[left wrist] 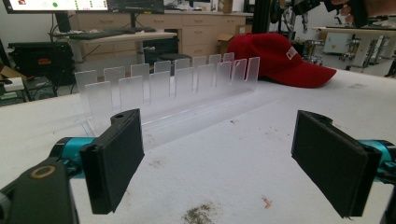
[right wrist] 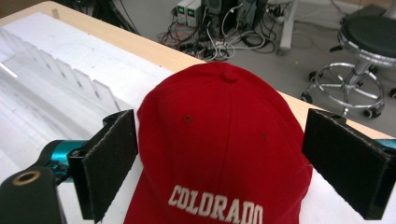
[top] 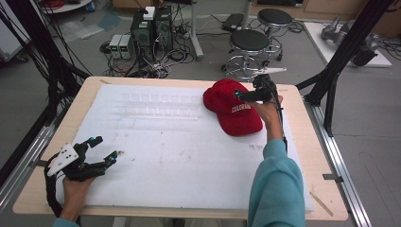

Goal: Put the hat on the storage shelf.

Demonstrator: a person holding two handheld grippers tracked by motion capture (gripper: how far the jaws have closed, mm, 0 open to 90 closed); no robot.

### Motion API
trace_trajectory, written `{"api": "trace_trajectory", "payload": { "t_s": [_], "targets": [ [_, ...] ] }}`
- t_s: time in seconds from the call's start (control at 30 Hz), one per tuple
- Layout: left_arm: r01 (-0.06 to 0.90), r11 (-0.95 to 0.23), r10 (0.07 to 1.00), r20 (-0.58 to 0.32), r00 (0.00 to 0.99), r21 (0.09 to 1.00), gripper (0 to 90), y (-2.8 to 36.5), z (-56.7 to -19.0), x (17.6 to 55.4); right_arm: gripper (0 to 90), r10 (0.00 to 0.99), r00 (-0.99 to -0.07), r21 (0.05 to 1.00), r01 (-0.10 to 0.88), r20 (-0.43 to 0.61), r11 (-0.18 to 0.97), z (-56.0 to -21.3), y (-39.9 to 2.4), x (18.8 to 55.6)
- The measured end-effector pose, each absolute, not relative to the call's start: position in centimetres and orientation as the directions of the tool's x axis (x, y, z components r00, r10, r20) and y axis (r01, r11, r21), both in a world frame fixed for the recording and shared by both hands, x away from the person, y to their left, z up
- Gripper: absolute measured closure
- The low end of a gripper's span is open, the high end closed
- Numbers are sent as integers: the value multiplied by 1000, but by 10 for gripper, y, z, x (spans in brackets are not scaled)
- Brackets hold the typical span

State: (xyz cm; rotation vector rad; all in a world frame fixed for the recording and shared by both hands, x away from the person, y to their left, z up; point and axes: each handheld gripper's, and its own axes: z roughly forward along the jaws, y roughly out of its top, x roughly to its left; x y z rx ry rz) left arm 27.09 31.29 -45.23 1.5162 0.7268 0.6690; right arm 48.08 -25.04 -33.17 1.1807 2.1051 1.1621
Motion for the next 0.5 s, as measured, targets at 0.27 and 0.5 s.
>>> {"api": "trace_trajectory", "payload": {
  "t_s": [0.27, 0.5],
  "targets": [
    [57, -33, 776, -10, 631, 998, 171, 313, -452, 271, 96, 860, -510, 801, 523, 20, 291, -344, -246, 500],
    [56, -38, 776, -6, 631, 998, 172, 313, -452, 271, 97, 843, -537, 767, 534, -17, 356, -356, -232, 507]
  ]
}}
